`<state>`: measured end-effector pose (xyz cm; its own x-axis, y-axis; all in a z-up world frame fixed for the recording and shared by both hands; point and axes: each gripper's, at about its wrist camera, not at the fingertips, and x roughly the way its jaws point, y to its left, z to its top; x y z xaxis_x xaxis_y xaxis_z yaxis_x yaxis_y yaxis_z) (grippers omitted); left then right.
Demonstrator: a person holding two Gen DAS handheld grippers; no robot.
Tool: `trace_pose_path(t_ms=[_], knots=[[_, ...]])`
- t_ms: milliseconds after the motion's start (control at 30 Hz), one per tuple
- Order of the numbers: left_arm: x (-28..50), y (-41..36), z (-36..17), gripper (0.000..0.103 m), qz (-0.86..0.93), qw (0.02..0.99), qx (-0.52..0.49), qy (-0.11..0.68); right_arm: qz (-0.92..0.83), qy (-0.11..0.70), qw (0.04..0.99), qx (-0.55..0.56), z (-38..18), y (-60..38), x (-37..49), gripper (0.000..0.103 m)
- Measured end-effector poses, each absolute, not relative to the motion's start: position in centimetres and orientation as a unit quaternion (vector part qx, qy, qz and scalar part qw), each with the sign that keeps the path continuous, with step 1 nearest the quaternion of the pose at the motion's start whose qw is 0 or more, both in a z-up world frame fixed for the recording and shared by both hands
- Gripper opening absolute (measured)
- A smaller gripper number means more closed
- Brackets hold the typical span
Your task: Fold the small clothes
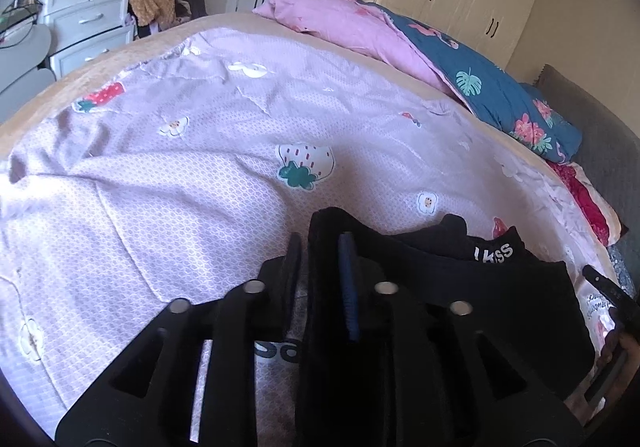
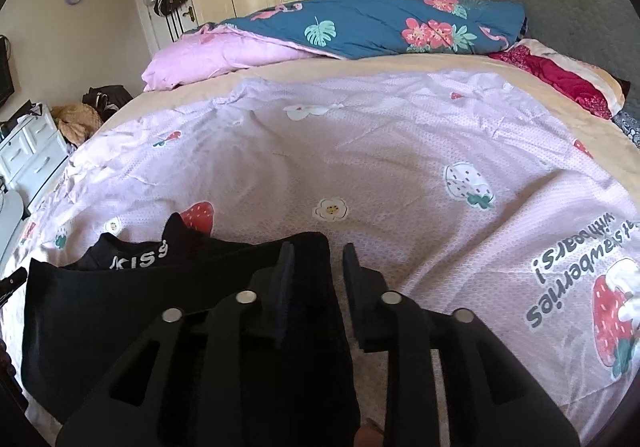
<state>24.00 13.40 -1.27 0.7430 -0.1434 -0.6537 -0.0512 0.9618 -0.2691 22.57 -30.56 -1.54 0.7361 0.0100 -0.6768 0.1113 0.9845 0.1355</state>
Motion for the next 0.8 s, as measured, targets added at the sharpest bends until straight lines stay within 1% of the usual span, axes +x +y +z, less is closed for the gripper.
trace_pose_path(t_ms=[67,100,133,167,200,267,367,433,533,567,633,733,800], knots=[[23.6,13.2,-0.7,0.031,-0.028,0.926,-0.133,0.353,-0.021,0.358,0.93,0.079,-1.0,-30.3,22.0,0.03],[23.5,13.1,-0.4,0.034,-0.03,0.926,-0.129,0.352,-0.019,0.357,0.931,0.076,-0.8,-30.1,21.8,0.032],[23.2,12.8,-0.2,0.039,-0.034,0.927,-0.125,0.351,-0.013,0.356,0.932,0.073,-0.6,-29.9,21.4,0.033],[23.1,12.6,0.0,0.046,-0.038,0.927,-0.123,0.352,-0.006,0.357,0.931,0.071,-0.5,-29.7,21.1,0.036],[23.0,12.4,0.1,0.05,-0.044,0.927,-0.121,0.353,0.0,0.359,0.931,0.067,-0.4,-29.4,20.8,0.041],[22.6,11.7,0.3,0.061,-0.055,0.925,-0.114,0.358,0.009,0.363,0.93,0.058,-0.3,-28.8,20.1,0.045],[21.8,10.7,0.3,0.069,-0.075,0.92,-0.107,0.37,0.024,0.375,0.925,0.053,-0.4,-28.0,18.9,0.047],[21.1,9.9,0.4,0.071,-0.081,0.919,-0.097,0.373,0.029,0.379,0.923,0.054,-0.4,-27.5,18.2,0.048],[20.1,8.6,0.4,0.082,-0.093,0.916,-0.084,0.381,0.036,0.38,0.923,0.049,-0.4,-26.4,17.2,0.057],[19.8,8.1,0.3,0.083,-0.098,0.914,-0.08,0.385,0.041,0.381,0.923,0.044,-0.4,-25.9,16.6,0.059],[19.2,7.2,0.1,0.084,-0.102,0.912,-0.068,0.392,0.043,0.382,0.923,0.035,-0.6,-25.3,15.8,0.061],[18.4,6.3,-0.3,0.088,-0.11,0.907,-0.064,0.402,0.041,0.386,0.921,0.017,-0.8,-24.4,14.6,0.065],[17.8,5.9,-0.6,0.088,-0.113,0.904,-0.058,0.409,0.043,0.391,0.92,0.009,-1.1,-24.0,13.9,0.07]])
